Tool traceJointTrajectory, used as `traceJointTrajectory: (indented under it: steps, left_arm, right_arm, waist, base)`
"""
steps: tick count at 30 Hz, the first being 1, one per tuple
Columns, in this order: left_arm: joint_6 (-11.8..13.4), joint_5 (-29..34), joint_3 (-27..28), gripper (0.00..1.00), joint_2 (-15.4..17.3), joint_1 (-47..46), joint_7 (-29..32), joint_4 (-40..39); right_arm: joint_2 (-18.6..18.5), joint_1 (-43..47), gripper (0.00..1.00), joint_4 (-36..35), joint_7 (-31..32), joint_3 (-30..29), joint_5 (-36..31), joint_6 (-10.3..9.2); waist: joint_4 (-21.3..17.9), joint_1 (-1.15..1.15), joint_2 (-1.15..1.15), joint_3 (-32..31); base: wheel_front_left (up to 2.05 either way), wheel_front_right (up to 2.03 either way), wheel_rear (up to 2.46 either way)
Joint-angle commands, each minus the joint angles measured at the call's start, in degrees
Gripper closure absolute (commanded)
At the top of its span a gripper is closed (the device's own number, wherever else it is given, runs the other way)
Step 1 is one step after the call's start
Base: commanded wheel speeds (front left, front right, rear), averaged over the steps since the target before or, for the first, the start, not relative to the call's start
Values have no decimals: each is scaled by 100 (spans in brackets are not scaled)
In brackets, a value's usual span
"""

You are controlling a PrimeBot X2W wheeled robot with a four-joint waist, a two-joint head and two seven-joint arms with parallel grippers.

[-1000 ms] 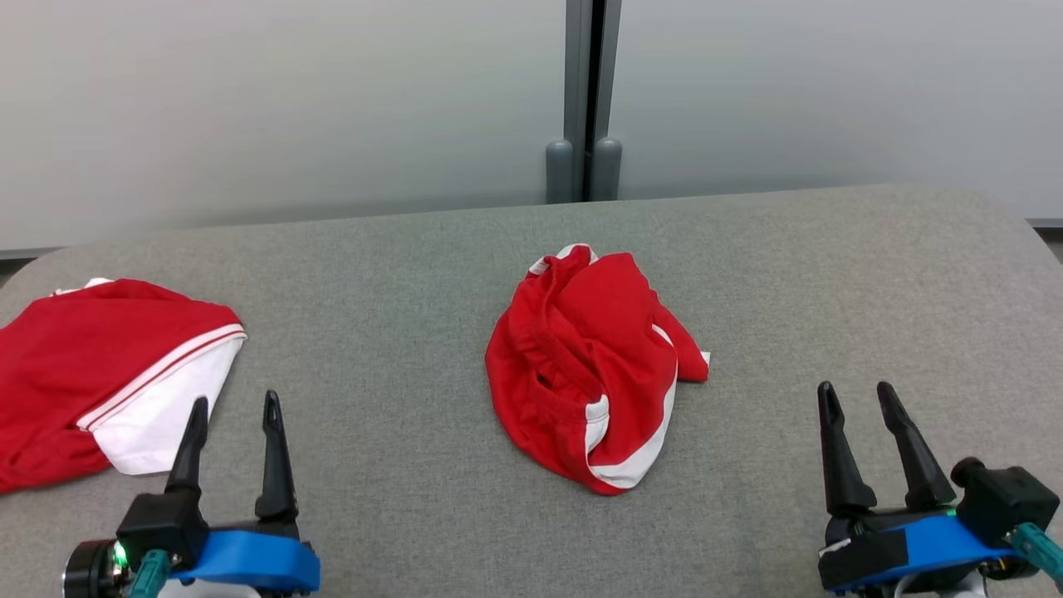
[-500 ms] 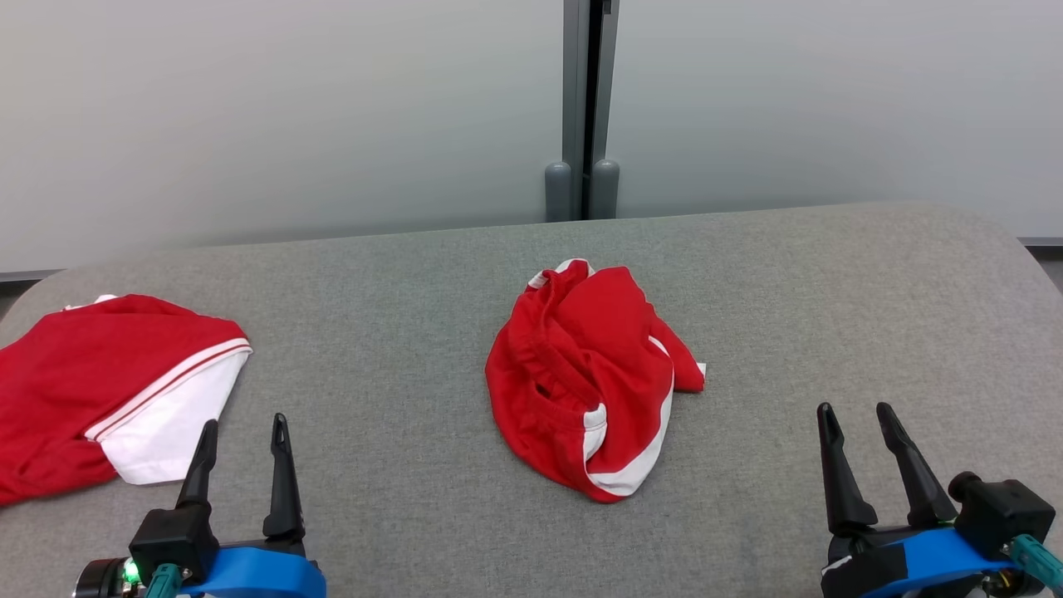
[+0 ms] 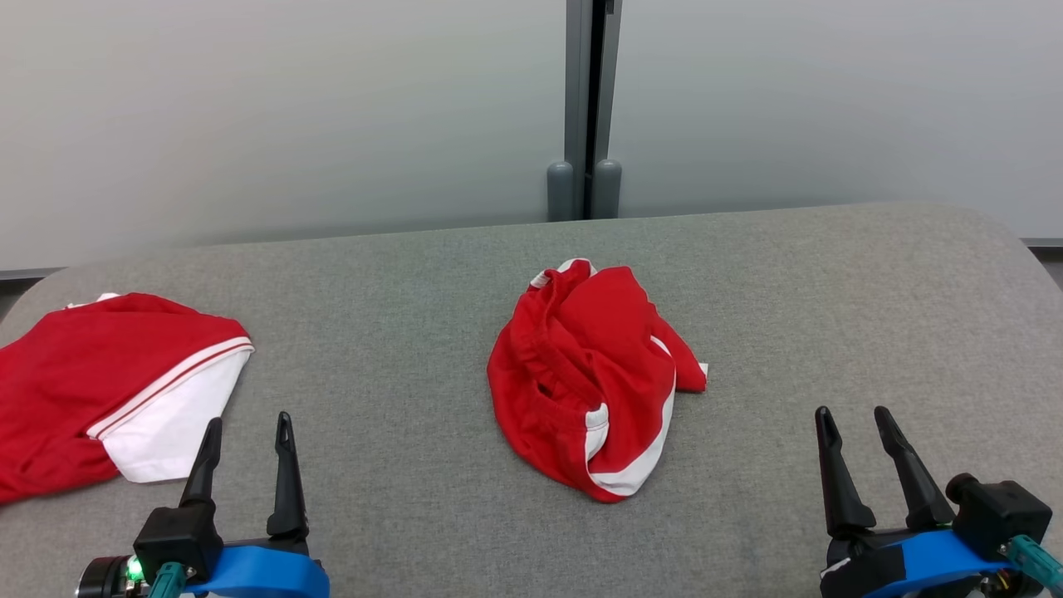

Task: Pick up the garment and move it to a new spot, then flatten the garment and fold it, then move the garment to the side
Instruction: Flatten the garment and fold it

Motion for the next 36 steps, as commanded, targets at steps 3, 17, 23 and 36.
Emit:
traceJointTrajectory:
  steps: [3,17,23,36]
  left_arm:
    - [39,-20,3,0,38,1,2,-25]
    - [-24,-117,-70,0,21,-280,-10,0]
    - [-340,7,-521,0,-159,-949,48,27]
    - [-1120,-53,-1960,0,-586,-2499,647,942]
  right_arm:
    - [-5,73,0,11,-10,3,36,13]
    - [-5,-67,0,68,-15,37,49,13]
    - [-6,-198,0,66,-9,132,45,13]
    - [-6,-514,0,154,-119,179,83,13]
  waist:
    - [7,0,0,14]
    - [-28,0,0,83]
    - [-166,0,0,218]
    - [-626,0,0,774]
  base:
    - [0,0,0]
    - [0,0,0]
    - [0,0,0]
    - [0,0,0]
